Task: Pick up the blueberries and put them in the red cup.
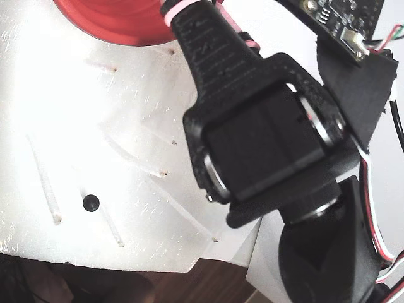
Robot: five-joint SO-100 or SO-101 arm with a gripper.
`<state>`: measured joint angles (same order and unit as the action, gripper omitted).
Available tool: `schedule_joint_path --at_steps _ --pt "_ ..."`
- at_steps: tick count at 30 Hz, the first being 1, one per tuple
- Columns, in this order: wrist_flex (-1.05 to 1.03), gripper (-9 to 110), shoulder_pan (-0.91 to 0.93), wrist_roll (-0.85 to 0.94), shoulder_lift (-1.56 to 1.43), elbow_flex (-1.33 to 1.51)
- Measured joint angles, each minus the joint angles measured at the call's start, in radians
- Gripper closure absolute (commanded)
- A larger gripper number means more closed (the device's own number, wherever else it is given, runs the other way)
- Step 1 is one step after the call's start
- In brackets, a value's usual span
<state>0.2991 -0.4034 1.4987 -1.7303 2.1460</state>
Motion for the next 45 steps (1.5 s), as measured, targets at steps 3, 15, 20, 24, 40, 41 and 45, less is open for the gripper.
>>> schedule_joint_path --at_steps 3,15,20,24,40,41,45 --pt "-0.015 82 0.0 0.023 -0.028 0.034" --pt "-0.1 82 0.015 0.081 -0.137 0.106" --pt "-0.13 82 0.023 0.094 -0.169 0.126" --pt "-0.169 82 0.031 0.094 -0.202 0.147" --pt "-0.284 83 0.061 0.149 -0.357 0.275" --pt "-0.29 83 0.063 0.15 -0.367 0.281" --pt "-0.308 83 0.074 0.161 -0.402 0.313"
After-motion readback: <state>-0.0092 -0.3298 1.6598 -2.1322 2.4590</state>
